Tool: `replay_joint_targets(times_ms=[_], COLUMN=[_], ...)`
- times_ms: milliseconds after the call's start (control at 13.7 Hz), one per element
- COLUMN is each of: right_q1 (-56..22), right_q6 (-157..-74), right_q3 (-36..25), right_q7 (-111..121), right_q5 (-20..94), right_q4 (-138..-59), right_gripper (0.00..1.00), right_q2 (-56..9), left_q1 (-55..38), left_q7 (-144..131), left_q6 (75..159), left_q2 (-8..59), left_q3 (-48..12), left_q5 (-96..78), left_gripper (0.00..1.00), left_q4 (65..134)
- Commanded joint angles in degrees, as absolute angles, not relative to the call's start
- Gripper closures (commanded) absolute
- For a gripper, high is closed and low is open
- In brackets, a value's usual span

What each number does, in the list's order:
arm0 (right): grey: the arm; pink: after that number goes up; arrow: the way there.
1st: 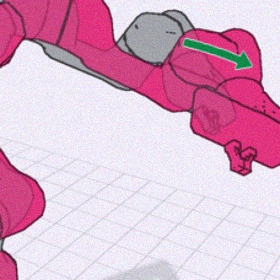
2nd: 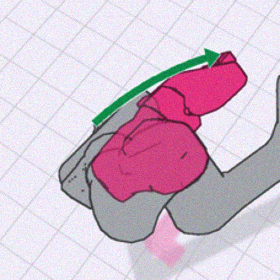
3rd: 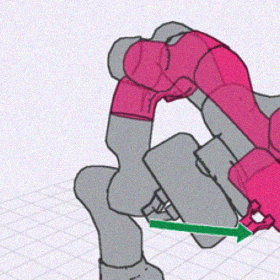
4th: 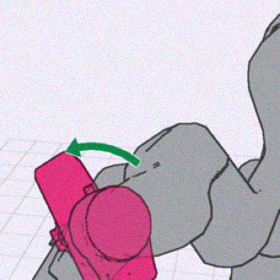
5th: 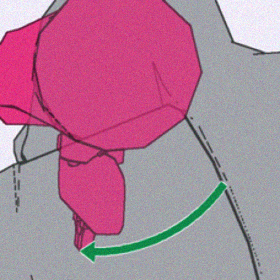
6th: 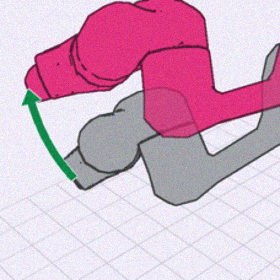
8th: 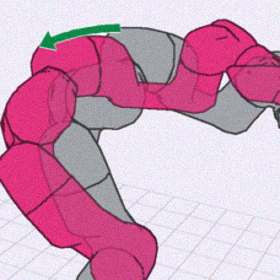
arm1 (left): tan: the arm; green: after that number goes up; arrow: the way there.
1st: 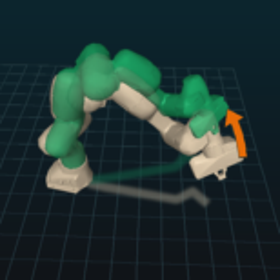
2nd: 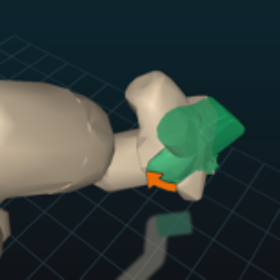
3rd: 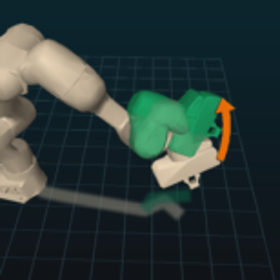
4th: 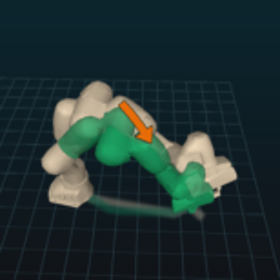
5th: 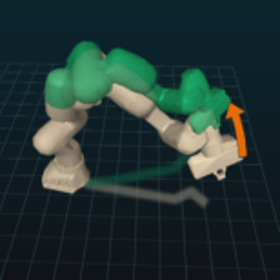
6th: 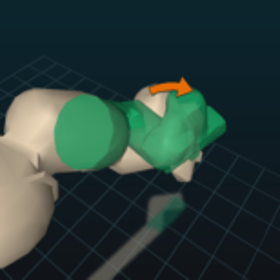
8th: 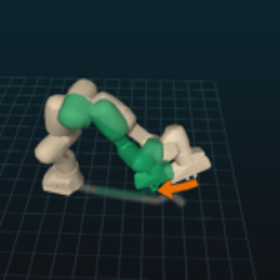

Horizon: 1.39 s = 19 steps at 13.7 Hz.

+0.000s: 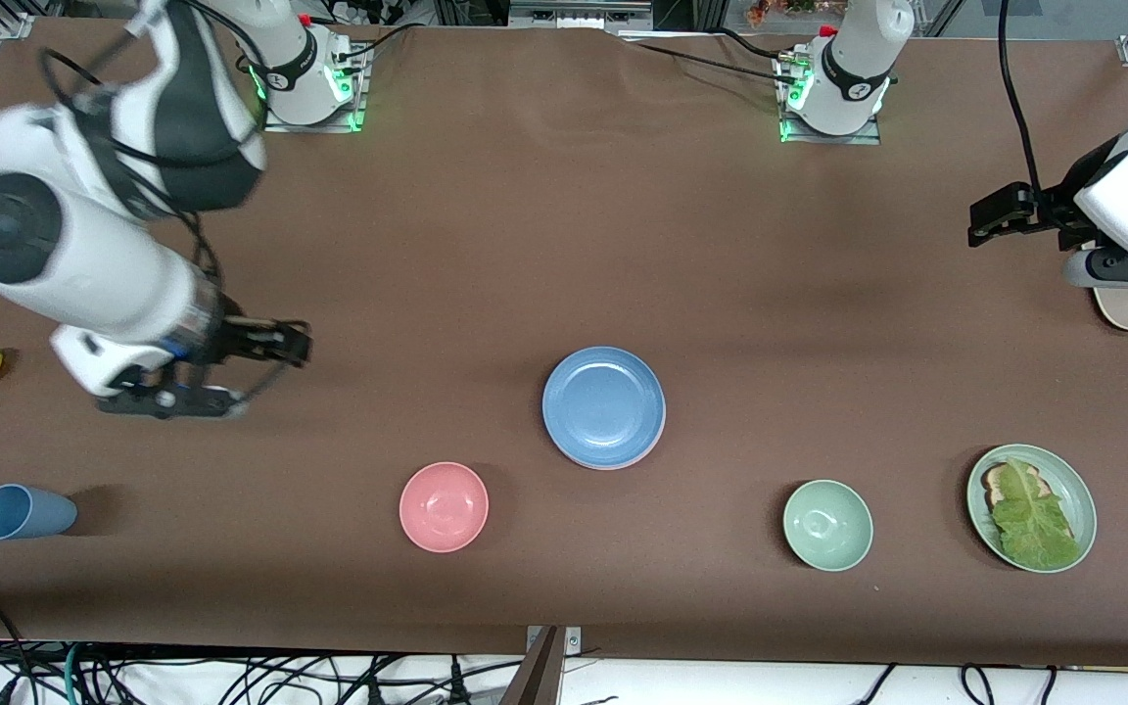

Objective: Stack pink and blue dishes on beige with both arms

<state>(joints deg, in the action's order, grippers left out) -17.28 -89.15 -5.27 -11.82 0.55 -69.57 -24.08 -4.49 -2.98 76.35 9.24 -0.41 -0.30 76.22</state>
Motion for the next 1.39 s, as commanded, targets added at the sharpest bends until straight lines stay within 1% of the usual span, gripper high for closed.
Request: replay_joint_targets(times_ms=[0, 219, 365, 438, 511, 584, 657, 949, 1314], right_q1=[-17.3, -17.4, -17.4, -17.0, -13.4, -8.9, -6.9, -3.6, -3.3], right_q6=[-83.1, -81.7, -81.7, -81.9, -81.8, -82.1, -81.8, -82.3, -80.6], right_q3=[-9.7, -12.7, -12.7, -11.6, -7.8, -2.3, 0.7, 3.0, 3.0], right_q7=[-5.4, -1.2, -0.9, -1.1, -1.0, -1.0, -1.0, -1.8, -1.1], right_q5=[3.6, 3.4, 2.8, 2.0, 0.7, -0.6, -2.4, -2.2, -1.9], right_q4=[-72.7, -77.6, -78.5, -78.7, -78.7, -78.7, -78.7, -81.7, -80.8], right_gripper=[0.00, 0.00, 0.00, 0.00, 0.00, 0.00, 0.00, 0.00, 0.00], right_q2=[-17.6, -11.0, -9.5, -9.5, -9.5, -9.4, -9.4, -6.3, -6.0], left_q1=[-4.4, -4.1, -4.0, -4.0, -3.9, -3.7, -3.6, -3.7, -3.6], left_q7=[-2.3, -2.1, -2.3, -2.5, -2.6, -2.7, -2.7, -2.1, -2.0], left_q6=[78.0, 78.3, 78.3, 78.2, 78.2, 78.2, 78.2, 78.2, 78.2], left_q2=[8.4, 8.4, 7.7, 7.4, 7.1, 6.9, 6.9, 7.2, 7.5], left_q3=[-0.3, -0.3, -0.2, -0.1, -0.1, 0.0, 0.1, 0.1, 0.1], left_q5=[-1.3, -1.5, -3.2, -3.9, -4.4, -5.6, -6.1, -5.7, -5.7], left_gripper=[0.00, 0.00, 0.00, 0.00, 0.00, 0.00, 0.00, 0.00, 0.00], left_q4=[76.2, 76.3, 76.3, 76.3, 76.5, 76.6, 76.8, 76.2, 76.2])
